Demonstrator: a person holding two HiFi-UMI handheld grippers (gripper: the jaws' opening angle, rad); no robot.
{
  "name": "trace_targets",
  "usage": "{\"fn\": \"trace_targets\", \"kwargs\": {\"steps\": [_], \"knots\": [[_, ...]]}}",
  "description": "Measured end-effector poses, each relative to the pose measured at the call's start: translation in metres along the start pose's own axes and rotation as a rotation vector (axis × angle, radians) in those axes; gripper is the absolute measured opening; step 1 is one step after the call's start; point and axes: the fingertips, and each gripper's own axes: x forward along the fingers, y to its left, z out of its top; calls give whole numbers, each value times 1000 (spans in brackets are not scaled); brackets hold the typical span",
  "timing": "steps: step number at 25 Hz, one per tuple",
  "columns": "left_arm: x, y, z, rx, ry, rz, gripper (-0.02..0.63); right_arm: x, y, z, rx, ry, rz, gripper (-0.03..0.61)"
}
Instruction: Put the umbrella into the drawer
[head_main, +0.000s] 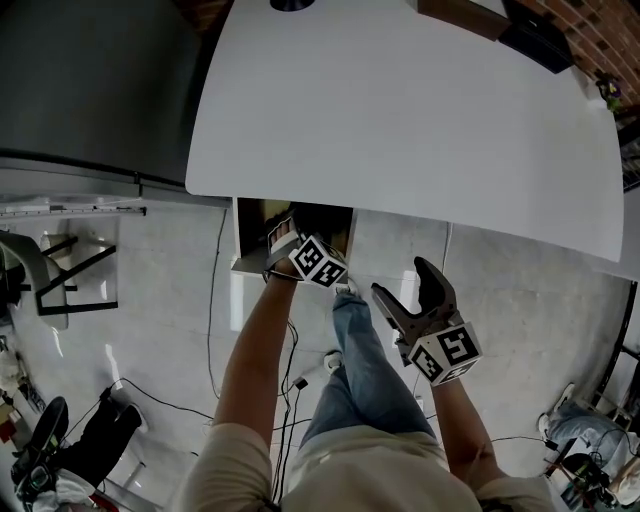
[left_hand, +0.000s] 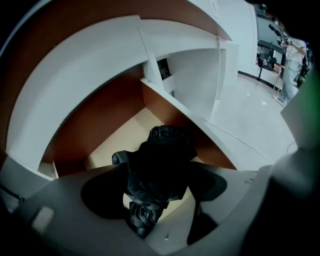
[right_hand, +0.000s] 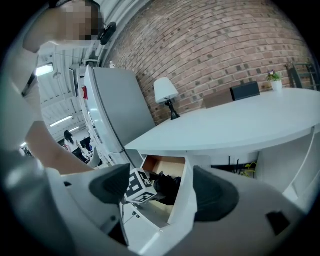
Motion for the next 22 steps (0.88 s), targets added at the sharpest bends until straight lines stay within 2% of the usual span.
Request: {"fn": "trace_targets", "kwargs": {"steps": [6, 9, 12, 17, 22], "knots": [[-63, -2, 7, -78, -103, -15, 362, -24, 32, 1, -23, 8, -22, 390], [-96, -5, 8, -137, -155, 15, 332, -41, 44, -3, -58, 0, -25, 381], [-135, -7, 9, -212, -215, 45, 268, -61, 58, -3, -92, -13, -23, 319], [-207, -17, 10, -345, -319, 57, 213, -97, 81, -2, -149, -27, -45, 238], [-280, -32, 3, -413, -400, 72, 134, -134, 109, -2, -195, -45, -69, 165]]}}
